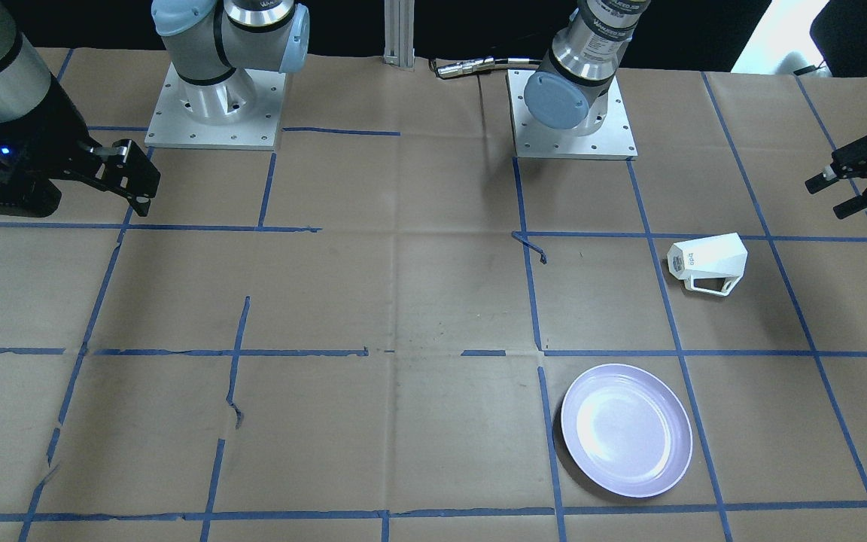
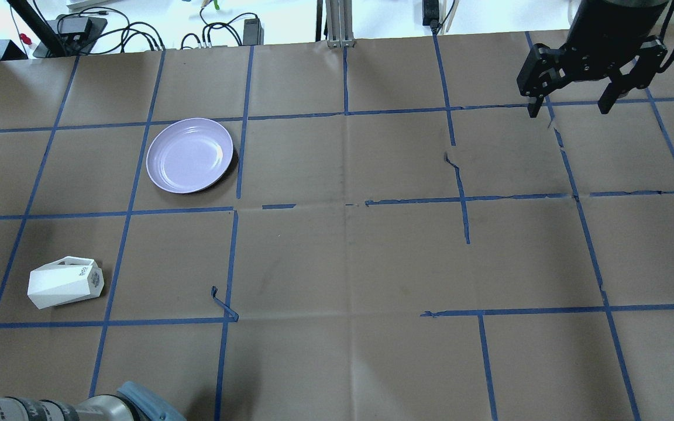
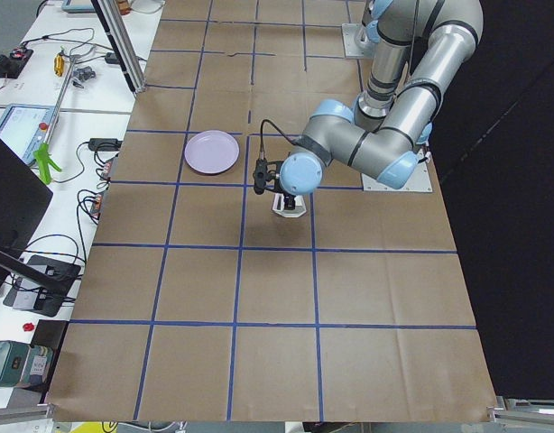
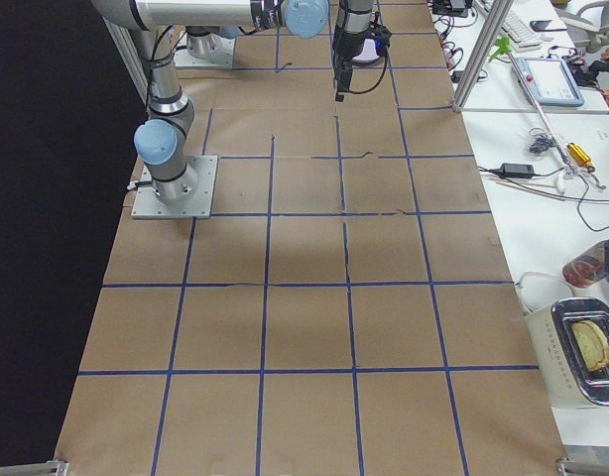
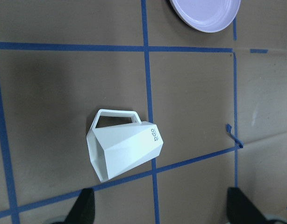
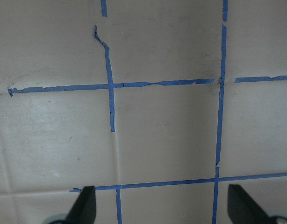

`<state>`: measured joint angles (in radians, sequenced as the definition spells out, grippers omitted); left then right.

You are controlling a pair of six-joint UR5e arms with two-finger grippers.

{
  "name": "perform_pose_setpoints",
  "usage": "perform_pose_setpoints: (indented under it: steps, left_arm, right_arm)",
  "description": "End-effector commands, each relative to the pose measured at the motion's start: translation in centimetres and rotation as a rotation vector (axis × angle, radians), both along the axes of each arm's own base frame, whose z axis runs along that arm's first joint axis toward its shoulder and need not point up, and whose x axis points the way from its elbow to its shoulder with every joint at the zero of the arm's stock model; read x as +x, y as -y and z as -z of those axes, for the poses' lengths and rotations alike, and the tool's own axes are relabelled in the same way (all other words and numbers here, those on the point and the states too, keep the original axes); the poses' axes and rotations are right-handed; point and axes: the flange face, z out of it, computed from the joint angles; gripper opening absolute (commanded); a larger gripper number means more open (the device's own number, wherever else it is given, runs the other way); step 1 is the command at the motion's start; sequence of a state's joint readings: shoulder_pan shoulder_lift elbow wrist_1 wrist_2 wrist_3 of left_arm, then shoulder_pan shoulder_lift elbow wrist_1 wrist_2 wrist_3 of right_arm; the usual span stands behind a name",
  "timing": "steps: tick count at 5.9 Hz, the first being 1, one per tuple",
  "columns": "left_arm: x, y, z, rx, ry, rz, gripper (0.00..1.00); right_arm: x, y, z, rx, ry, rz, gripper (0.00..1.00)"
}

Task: Flip cup and place on plate
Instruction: 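Lower the left gripper onto the white mug lying on its side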

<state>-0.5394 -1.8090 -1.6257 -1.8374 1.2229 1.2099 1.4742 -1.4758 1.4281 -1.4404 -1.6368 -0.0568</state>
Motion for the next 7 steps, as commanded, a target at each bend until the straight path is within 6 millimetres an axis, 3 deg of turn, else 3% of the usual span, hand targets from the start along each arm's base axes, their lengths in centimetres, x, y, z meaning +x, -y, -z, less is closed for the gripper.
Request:
perform_pose_setpoints:
  steps: [1, 4, 6, 7]
  left_arm:
    - [3.0, -0.7, 9.5, -0.059, -0.273, 0.035, 0.99]
    - [3.9, -1.9, 18.6, -0.079, -0.518, 0.088, 0.99]
    - [3.0, -2.2, 22.5, -0.042, -0.642, 0.052, 0.99]
    - [2.0, -2.4, 22.5, -0.018, -0.751, -0.007, 0.99]
  right_arm:
    - [0.0, 0.0, 0.0, 0.000, 0.000, 0.000, 1.00]
    - [0.0, 0.0, 0.0, 0.000, 0.000, 0.000, 1.00]
    - [0.0, 0.0, 0.0, -0.001, 0.000, 0.000, 1.00]
    - [0.0, 0.0, 0.0, 0.000, 0.000, 0.000, 1.00]
